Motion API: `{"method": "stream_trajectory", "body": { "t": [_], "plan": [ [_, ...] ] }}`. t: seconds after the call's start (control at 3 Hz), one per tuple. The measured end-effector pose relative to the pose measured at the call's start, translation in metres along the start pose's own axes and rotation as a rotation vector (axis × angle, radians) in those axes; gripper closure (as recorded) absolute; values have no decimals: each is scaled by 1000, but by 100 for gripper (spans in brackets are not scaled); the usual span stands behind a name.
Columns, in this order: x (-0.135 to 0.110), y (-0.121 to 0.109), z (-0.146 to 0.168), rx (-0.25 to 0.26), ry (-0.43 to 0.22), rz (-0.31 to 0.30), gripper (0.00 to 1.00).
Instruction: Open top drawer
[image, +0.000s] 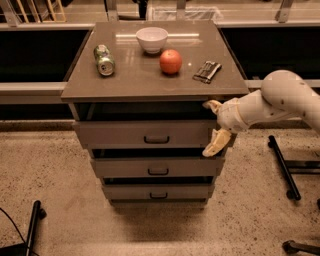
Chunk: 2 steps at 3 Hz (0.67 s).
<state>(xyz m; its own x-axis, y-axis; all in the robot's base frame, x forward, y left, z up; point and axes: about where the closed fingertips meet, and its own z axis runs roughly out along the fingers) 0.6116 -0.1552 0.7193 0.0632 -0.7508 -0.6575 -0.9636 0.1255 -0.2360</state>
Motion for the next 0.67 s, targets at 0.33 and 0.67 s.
{"method": "stream_trajectory", "body": {
  "t": [0.33, 0.67],
  "plan": [
    [19, -14, 33, -44, -19, 29, 0],
    [32, -21, 48, -71, -23, 49, 14]
  ]
}}
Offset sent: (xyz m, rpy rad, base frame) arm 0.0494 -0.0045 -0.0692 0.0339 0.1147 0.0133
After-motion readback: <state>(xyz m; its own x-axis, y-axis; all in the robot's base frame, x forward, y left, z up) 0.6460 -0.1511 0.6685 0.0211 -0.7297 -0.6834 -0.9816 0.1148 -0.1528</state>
